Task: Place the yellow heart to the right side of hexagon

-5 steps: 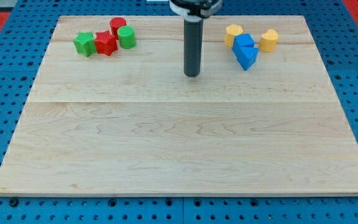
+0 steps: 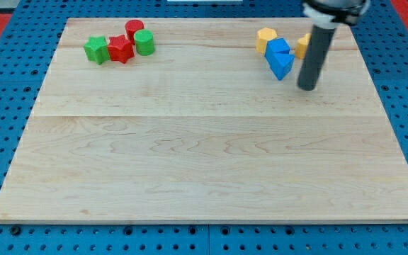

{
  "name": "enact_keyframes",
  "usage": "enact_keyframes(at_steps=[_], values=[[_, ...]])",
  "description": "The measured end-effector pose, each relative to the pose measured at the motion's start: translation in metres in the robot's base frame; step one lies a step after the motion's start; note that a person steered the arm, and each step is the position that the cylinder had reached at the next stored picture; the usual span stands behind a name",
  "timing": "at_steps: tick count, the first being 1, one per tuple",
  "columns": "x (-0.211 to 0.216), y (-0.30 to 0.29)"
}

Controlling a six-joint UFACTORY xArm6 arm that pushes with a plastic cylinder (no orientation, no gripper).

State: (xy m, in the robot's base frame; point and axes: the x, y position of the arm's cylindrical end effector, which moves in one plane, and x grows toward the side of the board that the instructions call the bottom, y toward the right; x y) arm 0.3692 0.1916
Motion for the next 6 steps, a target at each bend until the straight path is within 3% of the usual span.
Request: enact_keyframes(at_steps=[3, 4, 6], values=[[-0.083, 0.009], [-0.089, 0.001], [-0.075, -0.083]])
